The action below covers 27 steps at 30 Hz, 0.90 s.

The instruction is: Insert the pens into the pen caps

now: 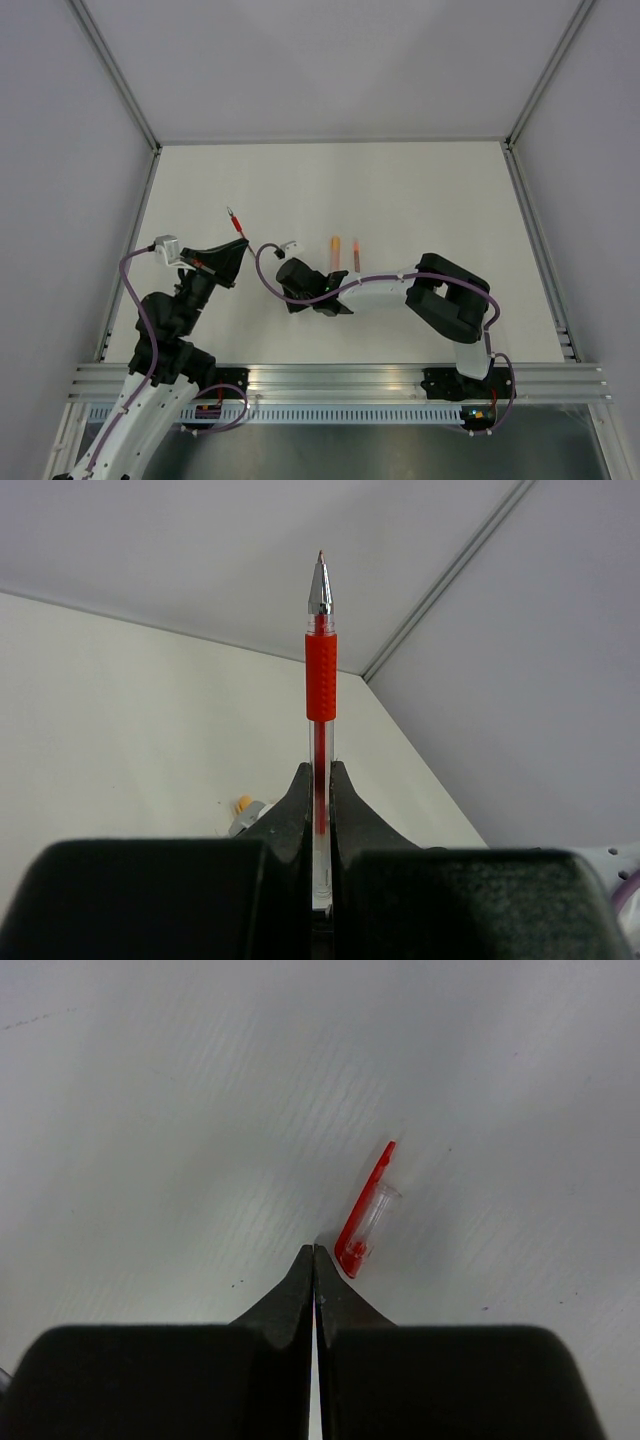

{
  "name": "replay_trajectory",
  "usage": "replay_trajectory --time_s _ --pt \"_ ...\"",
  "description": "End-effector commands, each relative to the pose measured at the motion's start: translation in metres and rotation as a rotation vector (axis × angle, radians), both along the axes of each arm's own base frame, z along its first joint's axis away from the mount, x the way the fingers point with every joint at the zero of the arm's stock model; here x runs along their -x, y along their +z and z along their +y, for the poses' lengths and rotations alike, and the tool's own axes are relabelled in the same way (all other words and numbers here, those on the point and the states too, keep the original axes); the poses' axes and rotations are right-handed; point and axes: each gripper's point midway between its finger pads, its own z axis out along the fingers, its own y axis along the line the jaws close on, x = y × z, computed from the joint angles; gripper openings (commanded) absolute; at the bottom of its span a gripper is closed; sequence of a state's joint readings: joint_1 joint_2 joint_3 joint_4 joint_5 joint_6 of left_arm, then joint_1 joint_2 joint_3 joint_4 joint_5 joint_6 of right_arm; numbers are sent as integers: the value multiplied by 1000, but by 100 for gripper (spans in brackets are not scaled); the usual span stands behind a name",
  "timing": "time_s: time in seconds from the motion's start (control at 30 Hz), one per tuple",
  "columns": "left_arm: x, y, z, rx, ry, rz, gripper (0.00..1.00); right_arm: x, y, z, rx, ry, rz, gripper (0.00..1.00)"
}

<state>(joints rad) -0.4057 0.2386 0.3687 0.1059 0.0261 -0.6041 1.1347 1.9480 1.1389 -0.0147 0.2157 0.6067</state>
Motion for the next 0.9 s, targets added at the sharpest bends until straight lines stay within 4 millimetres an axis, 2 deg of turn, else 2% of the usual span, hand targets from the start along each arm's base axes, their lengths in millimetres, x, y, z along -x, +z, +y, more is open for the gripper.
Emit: replay_trajectory --time_s 0.0,0.17,0.43,0.63,0.87 --pt "0 4 5 -11 27 -27 2 -16 -11 -15 60 -67 -20 0" --pt "1 4 5 -10 25 -30 2 -19 -19 -35 88 -101 -9 0" --pt "-2 2 8 -8 46 -20 2 -29 -23 -65 133 -148 -8 0" --pt "-3 1 7 -7 42 -19 2 -38 -19 -72 136 -171 -2 0" --pt "-3 1 6 -8 38 -21 2 -23 -14 -71 105 -94 38 0"
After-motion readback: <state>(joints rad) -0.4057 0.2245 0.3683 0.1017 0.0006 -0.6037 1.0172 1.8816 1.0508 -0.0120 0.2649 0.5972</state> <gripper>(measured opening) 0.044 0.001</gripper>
